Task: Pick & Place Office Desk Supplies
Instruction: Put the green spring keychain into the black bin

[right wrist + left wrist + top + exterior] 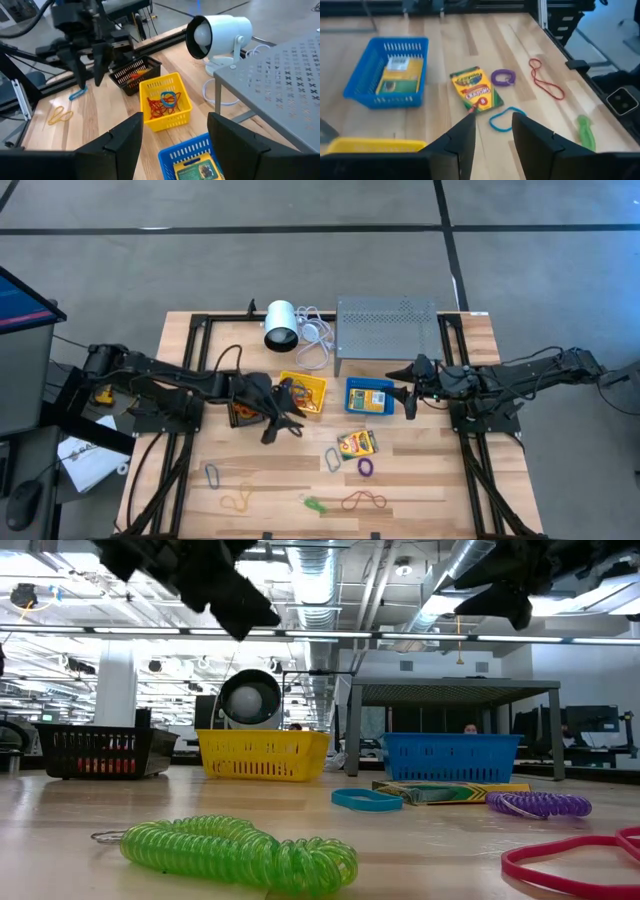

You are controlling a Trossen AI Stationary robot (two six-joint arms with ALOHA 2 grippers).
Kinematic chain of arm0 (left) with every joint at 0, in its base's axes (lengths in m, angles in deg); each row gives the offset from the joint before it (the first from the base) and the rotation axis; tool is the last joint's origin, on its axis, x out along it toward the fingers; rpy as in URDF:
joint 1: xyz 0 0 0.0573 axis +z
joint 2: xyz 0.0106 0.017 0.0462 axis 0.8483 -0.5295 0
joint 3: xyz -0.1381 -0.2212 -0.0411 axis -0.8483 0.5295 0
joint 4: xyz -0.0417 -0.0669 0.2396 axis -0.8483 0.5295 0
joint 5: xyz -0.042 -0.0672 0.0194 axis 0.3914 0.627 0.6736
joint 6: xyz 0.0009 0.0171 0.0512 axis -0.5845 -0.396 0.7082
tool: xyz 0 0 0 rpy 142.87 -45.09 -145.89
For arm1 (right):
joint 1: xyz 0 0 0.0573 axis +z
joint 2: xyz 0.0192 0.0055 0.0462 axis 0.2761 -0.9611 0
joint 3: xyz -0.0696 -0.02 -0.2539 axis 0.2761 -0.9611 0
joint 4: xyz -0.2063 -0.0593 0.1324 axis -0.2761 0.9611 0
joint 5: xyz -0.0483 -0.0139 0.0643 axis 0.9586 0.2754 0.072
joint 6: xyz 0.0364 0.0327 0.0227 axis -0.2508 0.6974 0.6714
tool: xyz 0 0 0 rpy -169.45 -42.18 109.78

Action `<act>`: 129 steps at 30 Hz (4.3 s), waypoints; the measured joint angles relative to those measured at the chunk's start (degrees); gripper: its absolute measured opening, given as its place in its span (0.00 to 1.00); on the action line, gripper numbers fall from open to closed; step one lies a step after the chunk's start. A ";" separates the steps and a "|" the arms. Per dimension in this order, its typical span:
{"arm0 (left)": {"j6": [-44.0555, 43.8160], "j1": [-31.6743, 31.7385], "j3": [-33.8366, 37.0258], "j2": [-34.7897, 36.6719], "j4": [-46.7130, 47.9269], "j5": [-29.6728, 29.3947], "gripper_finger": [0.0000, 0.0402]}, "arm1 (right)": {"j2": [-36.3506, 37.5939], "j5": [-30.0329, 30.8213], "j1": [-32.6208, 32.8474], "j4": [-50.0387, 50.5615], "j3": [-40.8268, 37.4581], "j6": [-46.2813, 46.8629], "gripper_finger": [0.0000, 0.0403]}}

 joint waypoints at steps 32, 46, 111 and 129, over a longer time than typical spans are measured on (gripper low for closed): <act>0.78 -17.82 -19.92 -21.80 14.43 3.02 0.52 | -6.34 -3.23 0.11 -5.09 1.27 0.47 0.54; 0.65 -23.37 -27.73 -35.87 16.32 0.28 0.49 | -6.34 -4.59 5.69 -5.17 1.27 1.99 0.54; -15.13 -16.44 0.22 8.03 0.52 -25.08 0.02 | -6.34 -4.45 10.60 -7.19 1.22 1.51 0.54; -42.18 -10.19 7.70 39.68 35.49 -28.14 0.02 | -6.34 -4.45 10.40 -7.17 1.22 -0.07 0.54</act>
